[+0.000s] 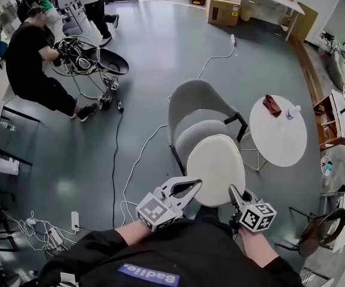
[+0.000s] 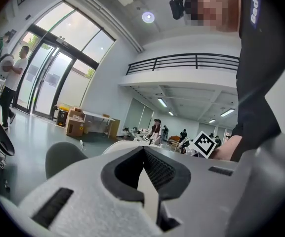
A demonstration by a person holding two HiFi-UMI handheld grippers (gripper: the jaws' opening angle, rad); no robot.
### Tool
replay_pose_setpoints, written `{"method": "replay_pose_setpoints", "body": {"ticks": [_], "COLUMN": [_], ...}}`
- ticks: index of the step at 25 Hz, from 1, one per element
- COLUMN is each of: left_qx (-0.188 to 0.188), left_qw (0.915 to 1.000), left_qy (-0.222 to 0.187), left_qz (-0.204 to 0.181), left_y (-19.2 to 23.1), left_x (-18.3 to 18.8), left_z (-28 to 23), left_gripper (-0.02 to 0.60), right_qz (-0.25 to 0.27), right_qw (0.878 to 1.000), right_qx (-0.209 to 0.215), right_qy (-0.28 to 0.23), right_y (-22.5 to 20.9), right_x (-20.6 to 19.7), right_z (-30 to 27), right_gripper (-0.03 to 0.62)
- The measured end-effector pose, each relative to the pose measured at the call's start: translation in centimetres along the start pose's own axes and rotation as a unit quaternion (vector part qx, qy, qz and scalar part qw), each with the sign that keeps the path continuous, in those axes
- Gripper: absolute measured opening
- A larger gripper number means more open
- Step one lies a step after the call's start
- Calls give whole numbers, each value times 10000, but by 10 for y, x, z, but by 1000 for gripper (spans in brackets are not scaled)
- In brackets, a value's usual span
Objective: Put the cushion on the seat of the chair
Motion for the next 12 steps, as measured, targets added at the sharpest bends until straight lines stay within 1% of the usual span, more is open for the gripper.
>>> {"method": "replay_pose_setpoints", "body": {"ticks": [2,3,12], "left_qx": [134,207,793], "left_qw": [9997,9995,9964], "left_qy": [98,137,303], "left_qz": [-174,-191,-36], "left_y": [10,13,32], "left_x": [-4,-6,-21], "left_z": [-7,-11,-64], "left_gripper": [15,15,15], "right_qz": [-46,-81,-313], "right_qw": [10000,9999,9978], "right_qx": [53,82,448], "right_qy": [27,50,379], "right_y": [-10,-15,-71], "right_x": [4,6,25], "right_z": [-7,-10,-51], "right_gripper": [67,67,67]}}
Point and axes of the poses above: the fingertips, and each gripper's own axes: z backward along the fingers, y to its left, x out of its top, the point moved 1 cm from there along z, backward along the fingers, and after that the axes turned 10 degrees about -y, right-handed, at the moved point
